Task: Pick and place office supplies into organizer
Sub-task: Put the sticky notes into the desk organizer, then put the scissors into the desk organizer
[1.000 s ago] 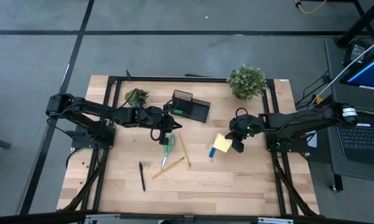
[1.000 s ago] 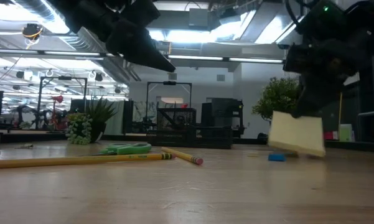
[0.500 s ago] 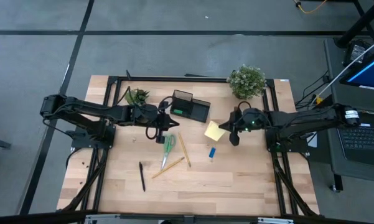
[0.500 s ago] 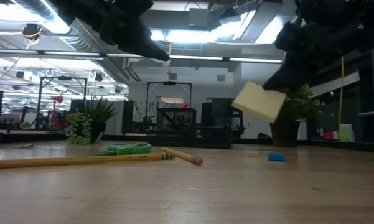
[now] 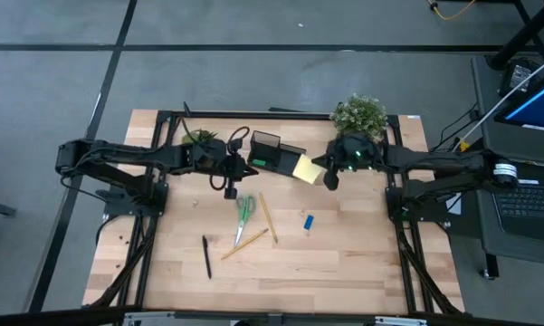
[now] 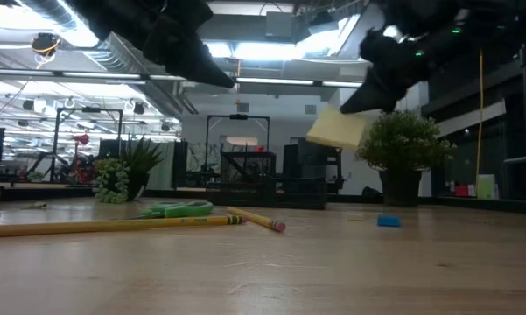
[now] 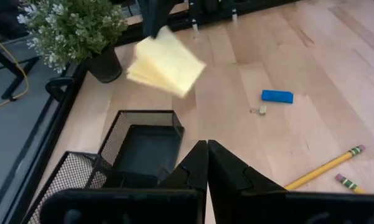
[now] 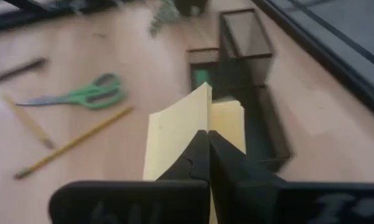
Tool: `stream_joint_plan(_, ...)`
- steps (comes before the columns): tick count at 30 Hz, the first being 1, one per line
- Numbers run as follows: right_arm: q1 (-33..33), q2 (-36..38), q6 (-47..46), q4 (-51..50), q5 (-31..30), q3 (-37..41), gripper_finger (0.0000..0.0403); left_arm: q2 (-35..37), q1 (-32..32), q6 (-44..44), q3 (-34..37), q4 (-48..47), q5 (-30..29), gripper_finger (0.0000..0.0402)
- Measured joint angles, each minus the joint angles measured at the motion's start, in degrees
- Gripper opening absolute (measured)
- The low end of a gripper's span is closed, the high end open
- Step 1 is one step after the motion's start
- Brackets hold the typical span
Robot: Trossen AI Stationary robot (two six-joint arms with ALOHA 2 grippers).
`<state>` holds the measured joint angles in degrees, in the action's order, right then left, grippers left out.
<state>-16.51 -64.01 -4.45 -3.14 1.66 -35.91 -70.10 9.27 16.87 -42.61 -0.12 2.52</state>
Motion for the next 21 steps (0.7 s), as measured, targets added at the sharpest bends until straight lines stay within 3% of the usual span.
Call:
stream_joint_plan(7,-6.7,-10.2,6.3,-3.5,8.9,-11.6,0.0000,0.6,2.1,3.4,0.0,-0.3,0.5,0.0002)
stream_joint_plan(15,-10.8,-20.5,6.3,-4.8,16.4,-19.8,0.0000,0.6,2.2,5.4,0.0,-3.1,0.5,0.0002)
stream_joint_plan(21,-10.8,-24.2,7.1,-5.3,16.6,-21.3,0.0000,0.6,2.2,5.4,0.0,-4.1,0.5,0.0002)
